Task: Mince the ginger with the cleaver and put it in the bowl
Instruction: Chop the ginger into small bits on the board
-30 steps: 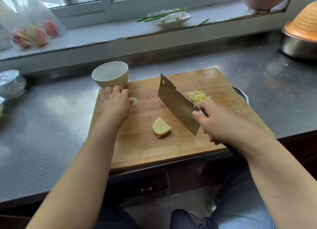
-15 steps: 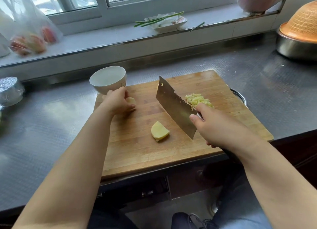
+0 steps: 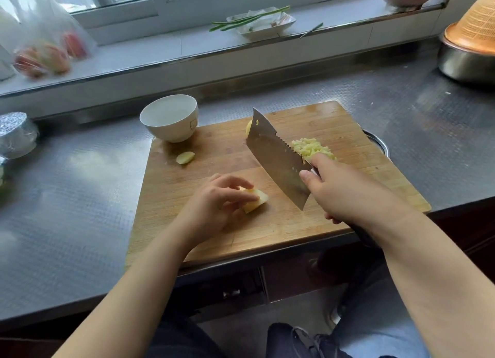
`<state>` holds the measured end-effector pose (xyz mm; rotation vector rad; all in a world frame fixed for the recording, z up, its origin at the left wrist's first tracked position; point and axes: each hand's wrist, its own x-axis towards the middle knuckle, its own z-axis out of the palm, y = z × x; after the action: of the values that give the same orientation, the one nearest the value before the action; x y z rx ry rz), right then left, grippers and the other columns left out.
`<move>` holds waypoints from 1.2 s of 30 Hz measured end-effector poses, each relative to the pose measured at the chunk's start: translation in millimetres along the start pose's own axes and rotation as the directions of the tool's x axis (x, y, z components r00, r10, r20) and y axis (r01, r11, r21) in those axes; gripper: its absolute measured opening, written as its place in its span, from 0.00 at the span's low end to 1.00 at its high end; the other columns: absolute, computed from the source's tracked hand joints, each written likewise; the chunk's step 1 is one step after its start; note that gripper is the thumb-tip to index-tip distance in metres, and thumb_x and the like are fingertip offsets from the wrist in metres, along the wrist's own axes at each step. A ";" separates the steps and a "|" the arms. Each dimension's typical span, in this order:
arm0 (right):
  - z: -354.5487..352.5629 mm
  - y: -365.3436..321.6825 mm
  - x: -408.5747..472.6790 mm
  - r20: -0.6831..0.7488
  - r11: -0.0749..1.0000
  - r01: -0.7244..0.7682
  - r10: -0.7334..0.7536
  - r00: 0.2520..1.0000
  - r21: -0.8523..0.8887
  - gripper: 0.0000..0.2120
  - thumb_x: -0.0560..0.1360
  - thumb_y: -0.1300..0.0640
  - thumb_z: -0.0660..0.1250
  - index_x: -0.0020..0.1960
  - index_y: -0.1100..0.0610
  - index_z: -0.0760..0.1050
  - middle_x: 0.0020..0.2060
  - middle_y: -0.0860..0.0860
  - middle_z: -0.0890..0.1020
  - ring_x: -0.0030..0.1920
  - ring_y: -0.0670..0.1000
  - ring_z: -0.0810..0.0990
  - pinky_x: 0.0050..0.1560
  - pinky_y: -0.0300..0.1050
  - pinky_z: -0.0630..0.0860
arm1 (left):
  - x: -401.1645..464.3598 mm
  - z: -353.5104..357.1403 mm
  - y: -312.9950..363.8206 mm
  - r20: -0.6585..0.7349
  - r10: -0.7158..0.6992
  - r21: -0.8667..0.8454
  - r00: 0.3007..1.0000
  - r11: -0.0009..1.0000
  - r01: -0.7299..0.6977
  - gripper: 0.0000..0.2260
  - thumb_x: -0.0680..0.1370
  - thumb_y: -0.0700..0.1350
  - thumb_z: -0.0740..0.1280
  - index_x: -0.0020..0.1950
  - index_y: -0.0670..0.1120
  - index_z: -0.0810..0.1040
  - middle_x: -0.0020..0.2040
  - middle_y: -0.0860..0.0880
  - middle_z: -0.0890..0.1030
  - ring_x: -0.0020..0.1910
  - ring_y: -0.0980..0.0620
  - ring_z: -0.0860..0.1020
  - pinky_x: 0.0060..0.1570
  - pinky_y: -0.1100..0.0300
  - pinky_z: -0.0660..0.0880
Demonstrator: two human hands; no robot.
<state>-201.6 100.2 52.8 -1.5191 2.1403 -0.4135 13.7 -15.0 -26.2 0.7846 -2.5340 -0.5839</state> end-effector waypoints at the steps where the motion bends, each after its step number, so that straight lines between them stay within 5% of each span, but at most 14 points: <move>1: -0.2 -0.7 0.0 0.002 1.000 -0.004 0.004 1.000 -0.008 0.12 0.83 0.46 0.51 0.61 0.51 0.66 0.40 0.50 0.79 0.35 0.52 0.82 0.42 0.53 0.80 | -1.3 -1.9 1.8 0.019 -0.012 -0.023 1.000 1.000 0.013 0.15 0.76 0.41 0.69 0.54 0.61 0.81 0.59 0.61 0.76 0.58 0.57 0.73 0.55 0.56 0.74; 4: -1.6 -3.1 0.2 0.006 1.000 -0.010 0.010 1.000 -0.026 0.11 0.83 0.46 0.51 0.59 0.51 0.66 0.40 0.51 0.79 0.35 0.53 0.81 0.43 0.53 0.80 | 3.4 -13.8 1.9 -0.115 -0.077 -0.113 0.990 0.992 0.064 0.15 0.78 0.39 0.65 0.56 0.58 0.80 0.60 0.58 0.76 0.62 0.55 0.72 0.59 0.57 0.72; 7: -1.7 -4.3 -0.2 0.002 1.000 -0.013 0.013 1.000 -0.028 0.10 0.83 0.46 0.51 0.58 0.50 0.65 0.40 0.51 0.80 0.35 0.53 0.82 0.43 0.54 0.81 | 19.4 -30.9 -30.7 -0.397 -0.323 -0.066 0.859 0.944 0.325 0.10 0.78 0.43 0.67 0.58 0.50 0.80 0.56 0.52 0.77 0.57 0.49 0.75 0.58 0.54 0.73; 9: -0.6 -4.9 -1.2 0.003 1.000 -0.015 0.015 1.000 -0.018 0.11 0.83 0.46 0.51 0.58 0.51 0.66 0.41 0.51 0.79 0.37 0.54 0.82 0.43 0.55 0.81 | 28.8 -40.9 -55.3 -0.411 -0.538 -0.007 0.737 0.810 0.587 0.15 0.77 0.50 0.67 0.63 0.49 0.77 0.59 0.49 0.77 0.63 0.45 0.72 0.62 0.52 0.71; 11: 0.0 -5.3 -1.9 0.002 1.000 -0.014 0.014 1.000 -0.014 0.11 0.83 0.46 0.52 0.58 0.51 0.65 0.42 0.51 0.78 0.38 0.54 0.82 0.44 0.56 0.81 | 33.0 -44.4 -70.6 -0.334 -0.631 0.090 0.701 0.718 0.690 0.21 0.77 0.54 0.67 0.68 0.48 0.73 0.64 0.48 0.76 0.67 0.44 0.67 0.66 0.51 0.66; 16: -0.9 -4.6 -1.7 0.010 1.000 -0.014 0.014 1.000 -0.004 0.10 0.83 0.46 0.52 0.56 0.51 0.66 0.41 0.51 0.79 0.37 0.54 0.83 0.45 0.57 0.81 | 41.8 -47.4 -71.2 -0.338 -0.572 0.135 0.747 0.756 0.640 0.11 0.77 0.50 0.69 0.57 0.49 0.81 0.60 0.50 0.77 0.63 0.48 0.71 0.56 0.59 0.67; 21: -0.5 -2.1 -0.9 0.009 1.000 -0.014 0.014 1.000 0.022 0.10 0.83 0.46 0.52 0.56 0.51 0.66 0.40 0.53 0.80 0.37 0.55 0.83 0.44 0.59 0.81 | 38.4 -42.4 -27.5 -0.364 -0.413 0.236 0.835 0.826 0.512 0.08 0.81 0.45 0.61 0.52 0.47 0.79 0.50 0.50 0.78 0.56 0.50 0.74 0.58 0.55 0.71; 25: -2.4 0.5 1.9 0.029 0.997 -0.022 0.020 0.999 0.068 0.10 0.83 0.47 0.53 0.56 0.52 0.67 0.39 0.55 0.80 0.37 0.57 0.84 0.43 0.58 0.82 | 40.4 -33.7 15.9 -0.021 -0.385 -0.172 0.923 0.910 0.376 0.11 0.81 0.41 0.61 0.47 0.54 0.79 0.46 0.58 0.78 0.47 0.58 0.76 0.46 0.64 0.72; 29: -4.9 1.8 3.2 0.028 0.993 -0.009 0.006 1.000 0.113 0.10 0.83 0.48 0.54 0.55 0.53 0.68 0.40 0.53 0.79 0.36 0.55 0.82 0.39 0.55 0.82 | 40.2 -19.6 31.9 0.209 -0.243 -0.078 0.947 0.961 0.264 0.10 0.80 0.43 0.64 0.45 0.57 0.81 0.51 0.60 0.75 0.50 0.61 0.74 0.47 0.70 0.70; 32: -3.2 1.6 2.0 0.021 0.991 0.021 -0.024 0.999 0.129 0.10 0.83 0.47 0.55 0.57 0.52 0.69 0.40 0.53 0.79 0.36 0.56 0.83 0.40 0.58 0.82 | 39.8 -12.2 30.0 0.188 -0.258 -0.052 0.948 0.961 0.272 0.07 0.78 0.45 0.66 0.46 0.57 0.82 0.52 0.61 0.73 0.51 0.61 0.73 0.51 0.65 0.72; 36: 1.4 -3.8 1.5 0.083 0.982 0.077 -0.092 0.992 0.170 0.08 0.83 0.48 0.56 0.50 0.50 0.70 0.37 0.52 0.78 0.32 0.52 0.80 0.36 0.53 0.82 | 23.7 -6.8 26.0 -0.007 -0.323 -0.179 0.946 0.932 0.317 0.09 0.75 0.54 0.68 0.53 0.56 0.76 0.60 0.57 0.70 0.57 0.59 0.73 0.58 0.60 0.75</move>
<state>-198.2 97.5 53.2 -1.5080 1.9256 -0.5288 -11.8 -11.5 -1.2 1.1399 -2.2959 -0.8769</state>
